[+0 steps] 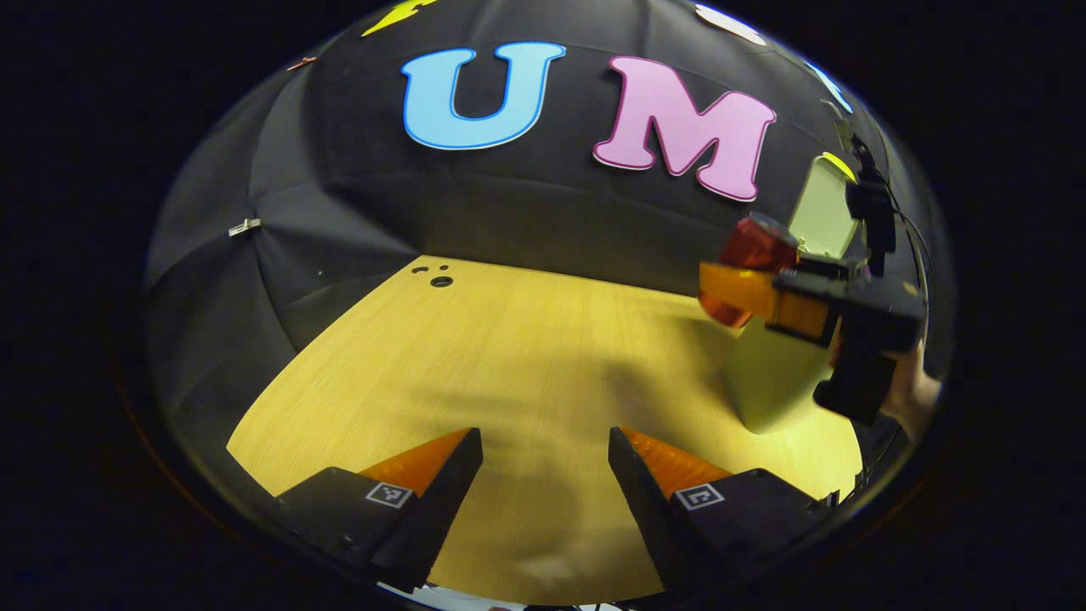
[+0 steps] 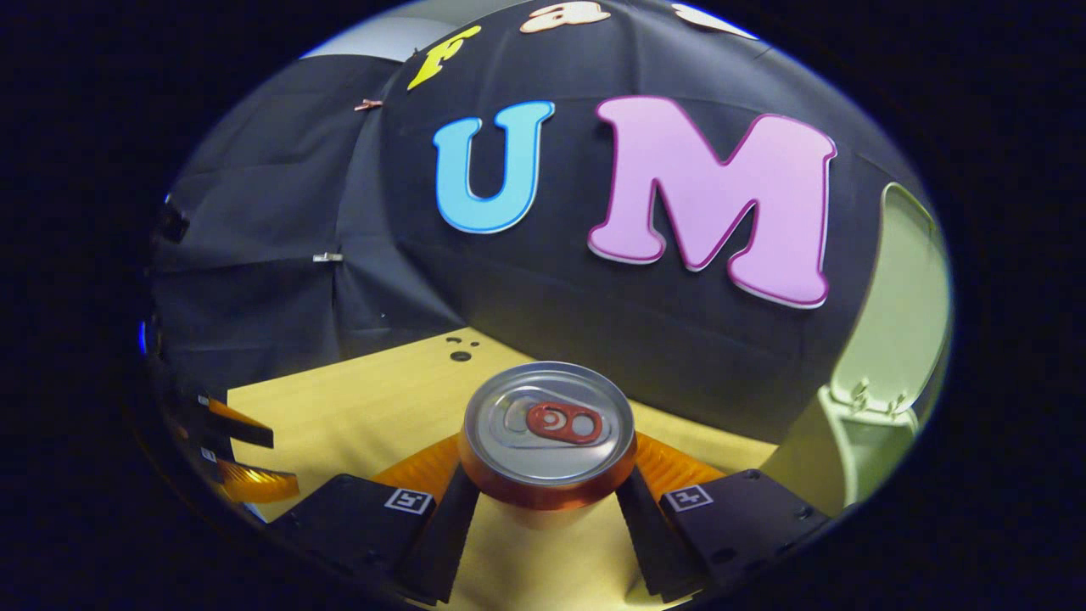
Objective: Press the lid of the desktop garbage bin to open it, pick up the crumpled paper on the desktop and throw it into the bin, then pick up the pop can on the desktop and drop it into the bin, and finally close the garbage bin lid.
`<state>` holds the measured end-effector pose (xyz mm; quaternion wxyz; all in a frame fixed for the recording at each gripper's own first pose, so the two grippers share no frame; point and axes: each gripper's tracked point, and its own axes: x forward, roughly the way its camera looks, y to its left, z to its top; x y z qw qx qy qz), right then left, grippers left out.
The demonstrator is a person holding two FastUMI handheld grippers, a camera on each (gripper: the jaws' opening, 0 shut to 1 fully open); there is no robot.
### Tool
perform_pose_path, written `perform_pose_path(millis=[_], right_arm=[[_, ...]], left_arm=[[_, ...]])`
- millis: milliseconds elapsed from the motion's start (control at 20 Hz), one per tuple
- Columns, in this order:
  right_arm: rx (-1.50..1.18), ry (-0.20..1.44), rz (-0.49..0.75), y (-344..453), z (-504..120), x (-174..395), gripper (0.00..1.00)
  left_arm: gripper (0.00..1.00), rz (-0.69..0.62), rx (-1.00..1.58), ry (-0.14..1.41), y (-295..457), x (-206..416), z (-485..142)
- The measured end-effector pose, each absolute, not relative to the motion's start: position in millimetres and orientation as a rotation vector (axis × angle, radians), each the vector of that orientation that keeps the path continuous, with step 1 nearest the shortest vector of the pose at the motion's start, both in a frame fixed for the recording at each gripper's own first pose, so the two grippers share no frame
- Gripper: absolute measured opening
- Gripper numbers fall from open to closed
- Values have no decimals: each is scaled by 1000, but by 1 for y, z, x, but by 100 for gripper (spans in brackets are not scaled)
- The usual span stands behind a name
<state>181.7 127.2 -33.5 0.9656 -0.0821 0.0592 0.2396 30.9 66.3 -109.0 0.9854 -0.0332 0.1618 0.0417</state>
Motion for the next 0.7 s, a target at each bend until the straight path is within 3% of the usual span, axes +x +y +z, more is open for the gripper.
perform_pose_path(millis=[250,700], right_arm=[[-155,54,385,67,20,181,83],[-151,-2,169,-50,48,177,83]], left_arm=[[96,38,-20,292,42,37,-94],[96,-71,2,278,-19,59,-103]])
